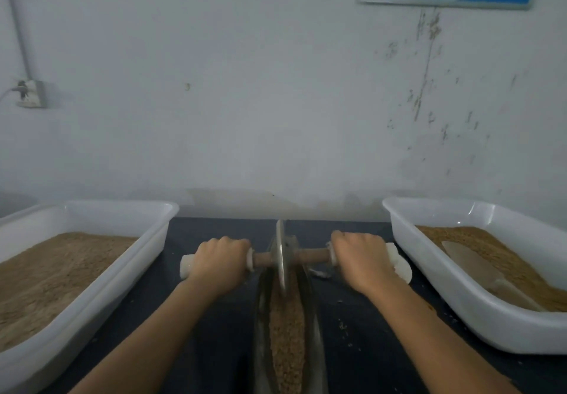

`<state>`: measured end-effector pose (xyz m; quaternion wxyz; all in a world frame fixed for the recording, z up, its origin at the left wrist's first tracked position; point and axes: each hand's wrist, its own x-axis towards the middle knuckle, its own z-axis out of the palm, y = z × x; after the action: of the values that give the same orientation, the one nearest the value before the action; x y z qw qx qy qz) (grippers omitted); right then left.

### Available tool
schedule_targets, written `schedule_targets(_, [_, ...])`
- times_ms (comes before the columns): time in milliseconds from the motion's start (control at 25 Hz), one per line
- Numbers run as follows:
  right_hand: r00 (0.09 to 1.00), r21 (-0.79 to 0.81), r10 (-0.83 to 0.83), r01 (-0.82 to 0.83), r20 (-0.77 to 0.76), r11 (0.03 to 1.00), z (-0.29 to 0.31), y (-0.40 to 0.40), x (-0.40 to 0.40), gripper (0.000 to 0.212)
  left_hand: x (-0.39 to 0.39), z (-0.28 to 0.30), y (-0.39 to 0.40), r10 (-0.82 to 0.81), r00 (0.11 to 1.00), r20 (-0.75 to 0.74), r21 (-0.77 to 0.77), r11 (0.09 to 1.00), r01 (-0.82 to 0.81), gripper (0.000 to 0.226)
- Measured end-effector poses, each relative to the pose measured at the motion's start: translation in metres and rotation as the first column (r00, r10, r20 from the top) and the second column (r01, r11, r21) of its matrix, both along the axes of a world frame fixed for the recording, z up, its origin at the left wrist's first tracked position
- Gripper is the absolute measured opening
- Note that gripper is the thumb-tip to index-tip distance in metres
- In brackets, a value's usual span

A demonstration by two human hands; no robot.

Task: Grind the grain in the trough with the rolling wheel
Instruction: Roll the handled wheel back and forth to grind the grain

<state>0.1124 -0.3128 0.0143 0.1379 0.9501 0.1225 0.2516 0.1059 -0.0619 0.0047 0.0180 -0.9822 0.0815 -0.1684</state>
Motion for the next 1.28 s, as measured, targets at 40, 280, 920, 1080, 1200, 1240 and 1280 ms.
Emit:
schedule_targets(40, [1.000, 0.018, 0.013, -0.012, -0.017, 1.000, 0.002, 0.001, 0.000, 0.013, -0.001, 0.000, 0.000, -0.006, 1.000, -0.007, -0.013, 1.000, 0.006, 0.018])
schedule_targets(280, [0.946, 0.007, 0.323, -0.323, 0.021, 0.946, -0.025, -0.032, -0.095, 0.042, -0.092, -0.025, 0.022, -0.235, 0.968, 0.085, 0.129, 0.966, 0.223, 0.037])
schedule_targets(920, [0.979, 0.097, 0.096, -0.079, -0.183, 0.992, -0.032, -0.033, -0.066, 0.020, -0.061, -0.012, 0.011, -0.084, 0.996, -0.002, 0.137, 0.987, 0.083, 0.031])
schedule_targets(1080, [0.973, 0.005, 0.224, -0.224, -0.059, 0.975, -0.018, -0.035, -0.104, 0.049, -0.102, -0.015, 0.022, -0.031, 0.988, -0.154, 0.083, 0.996, 0.044, 0.022])
schedule_targets(1200, [0.988, -0.041, 0.083, -0.089, -0.131, 0.995, -0.016, -0.024, -0.068, 0.032, -0.071, -0.011, 0.020, -0.036, 0.992, -0.123, 0.125, 0.991, 0.051, 0.022])
schedule_targets(1240, [0.992, -0.029, 0.039, -0.043, -0.117, 0.999, -0.015, -0.020, -0.047, 0.023, -0.052, -0.009, 0.018, -0.033, 0.998, -0.057, 0.149, 0.988, 0.041, 0.021])
schedule_targets(1280, [0.995, 0.011, 0.013, -0.012, -0.103, 1.000, -0.013, -0.015, -0.028, 0.018, -0.033, -0.007, 0.014, -0.024, 1.000, -0.002, 0.167, 0.986, 0.024, 0.019])
